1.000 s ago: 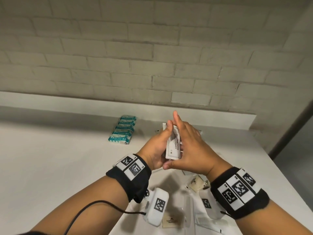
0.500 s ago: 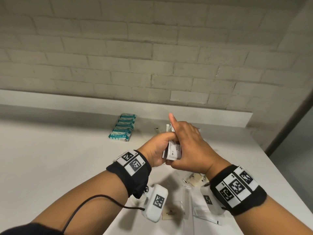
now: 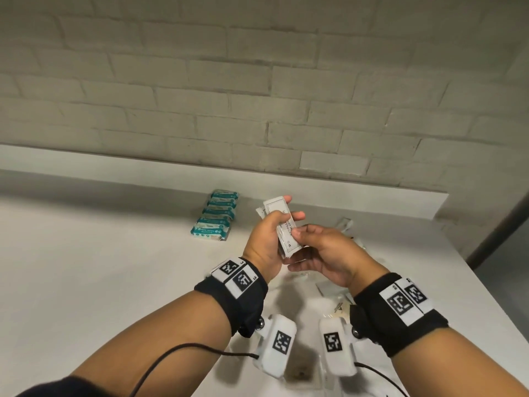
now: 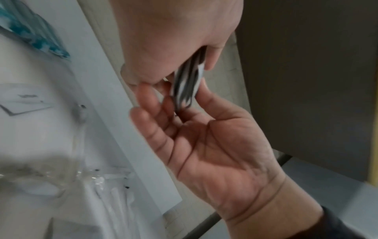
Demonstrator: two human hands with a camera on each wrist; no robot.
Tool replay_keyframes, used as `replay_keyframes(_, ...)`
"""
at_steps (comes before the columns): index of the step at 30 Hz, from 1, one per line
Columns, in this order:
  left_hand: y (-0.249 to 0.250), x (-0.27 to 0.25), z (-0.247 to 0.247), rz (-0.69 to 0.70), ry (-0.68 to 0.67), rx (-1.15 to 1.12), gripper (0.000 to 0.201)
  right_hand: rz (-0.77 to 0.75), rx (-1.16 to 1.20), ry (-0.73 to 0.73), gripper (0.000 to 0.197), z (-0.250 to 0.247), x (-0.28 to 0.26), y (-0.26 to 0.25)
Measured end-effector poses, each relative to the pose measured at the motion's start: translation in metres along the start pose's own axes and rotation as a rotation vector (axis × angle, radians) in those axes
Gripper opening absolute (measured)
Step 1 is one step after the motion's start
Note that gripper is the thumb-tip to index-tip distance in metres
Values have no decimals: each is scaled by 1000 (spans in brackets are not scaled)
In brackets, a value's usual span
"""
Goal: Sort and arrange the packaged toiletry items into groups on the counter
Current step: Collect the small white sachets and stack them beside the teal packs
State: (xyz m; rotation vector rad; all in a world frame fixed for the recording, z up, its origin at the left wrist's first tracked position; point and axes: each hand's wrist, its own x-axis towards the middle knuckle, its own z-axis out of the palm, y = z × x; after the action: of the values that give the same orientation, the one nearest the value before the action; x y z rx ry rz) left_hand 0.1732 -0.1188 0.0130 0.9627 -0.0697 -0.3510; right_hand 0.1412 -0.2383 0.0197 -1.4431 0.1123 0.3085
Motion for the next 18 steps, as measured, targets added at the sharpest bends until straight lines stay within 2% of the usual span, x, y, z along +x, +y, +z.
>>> replay_keyframes(4,-6,19,-31,-75,30,149,31,70,99,0,12,-3,31,6)
replay_keyframes(8,1,50,-61,-97,99,317,25,140,50,66,18,-14,71,11)
replay_keyframes(13,12,128,-90,-149,187,661,25,159,-76,223,35,-37,142,4)
replay_keyframes(16,21,178,-92,-162,196,813,19,143,-108,314,29,-46,184,-8)
replay_keyframes(18,27,207,-92,-194,206,943,25,139,-186,363,28,-52,208,-12)
